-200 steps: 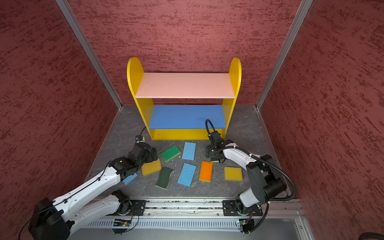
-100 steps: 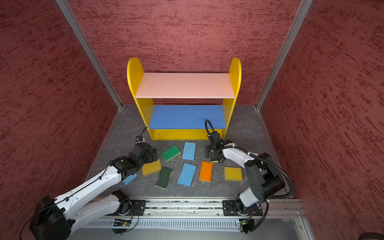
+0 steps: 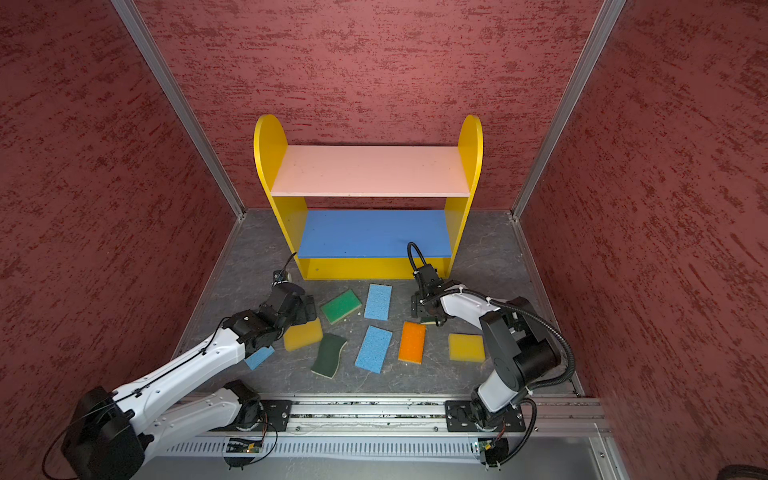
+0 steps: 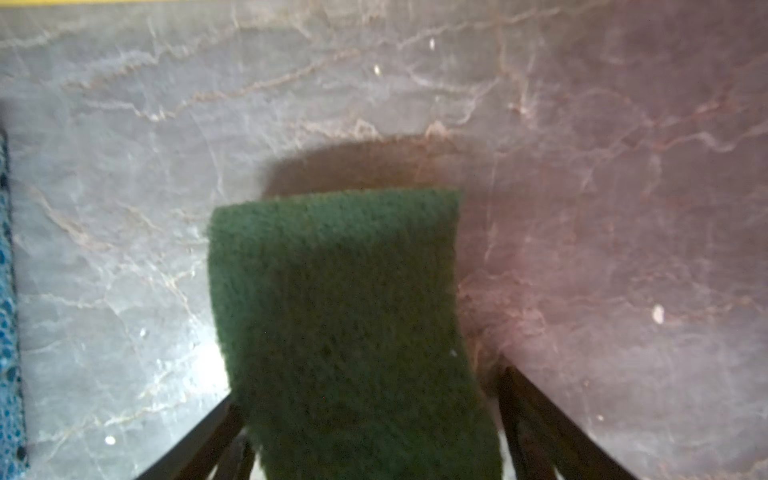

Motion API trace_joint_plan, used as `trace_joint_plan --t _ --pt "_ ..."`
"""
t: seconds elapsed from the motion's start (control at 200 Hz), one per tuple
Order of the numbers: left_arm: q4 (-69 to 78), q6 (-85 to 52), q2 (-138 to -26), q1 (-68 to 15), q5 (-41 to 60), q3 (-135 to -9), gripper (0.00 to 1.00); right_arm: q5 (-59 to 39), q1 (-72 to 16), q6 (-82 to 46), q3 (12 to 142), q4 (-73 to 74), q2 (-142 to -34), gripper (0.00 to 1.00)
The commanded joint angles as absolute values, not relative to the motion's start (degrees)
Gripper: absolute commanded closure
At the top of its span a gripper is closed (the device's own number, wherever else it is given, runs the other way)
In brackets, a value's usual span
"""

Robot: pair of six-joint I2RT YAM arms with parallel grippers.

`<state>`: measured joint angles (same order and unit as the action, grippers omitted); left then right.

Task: Place and organize the cleaning sponges onto the shelf
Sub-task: 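Lower the right gripper and grasp the wavy dark green sponge, then lift the dark green sponge with the right gripper up to the pink shelf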

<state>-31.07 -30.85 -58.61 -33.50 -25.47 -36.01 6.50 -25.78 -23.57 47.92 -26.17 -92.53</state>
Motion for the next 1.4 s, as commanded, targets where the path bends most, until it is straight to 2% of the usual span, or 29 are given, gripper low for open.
trace_joint_plan --t 0.0,0.165,0.331,0.456,0.827,1.142,1.393 --pt "-32.3 -31.8 -59.0 -33.7 -26.3 -37.9 0.01 6.4 -26.1 -23.4 46.9 -24.7 -94.1 0.17" --pt "-33.0 -31.7 -59.6 -33.8 -26.6 -38.8 0.00 6.8 -26.2 -23.5 46.2 -24.4 -93.7 0.21" --pt "-33.1 -31.8 -59.5 -33.8 -26.2 -38.9 0.01 6.7 -26.3 -24.1 44.9 -24.0 -92.3 0.33" --pt "-34.0 -31.4 -59.4 -33.8 -26.3 -39.6 0.00 6.8 -26.2 -24.2 44.7 -24.5 -90.5 0.38" --pt "-36.7 -28.0 -55.8 -33.8 -26.7 -43.0 0.00 9.1 -28.6 -24.7 50.0 -32.1 -80.5 0.38" --pt "-40.0 -25.4 -52.2 -33.7 -28.1 -47.4 0.00 12.0 -32.1 -23.8 62.7 -37.8 -73.2 0.40" --pt "-41.5 -24.7 -50.8 -33.7 -28.6 -49.3 0.00 12.2 -33.6 -20.4 74.0 -39.4 -71.7 0.40"
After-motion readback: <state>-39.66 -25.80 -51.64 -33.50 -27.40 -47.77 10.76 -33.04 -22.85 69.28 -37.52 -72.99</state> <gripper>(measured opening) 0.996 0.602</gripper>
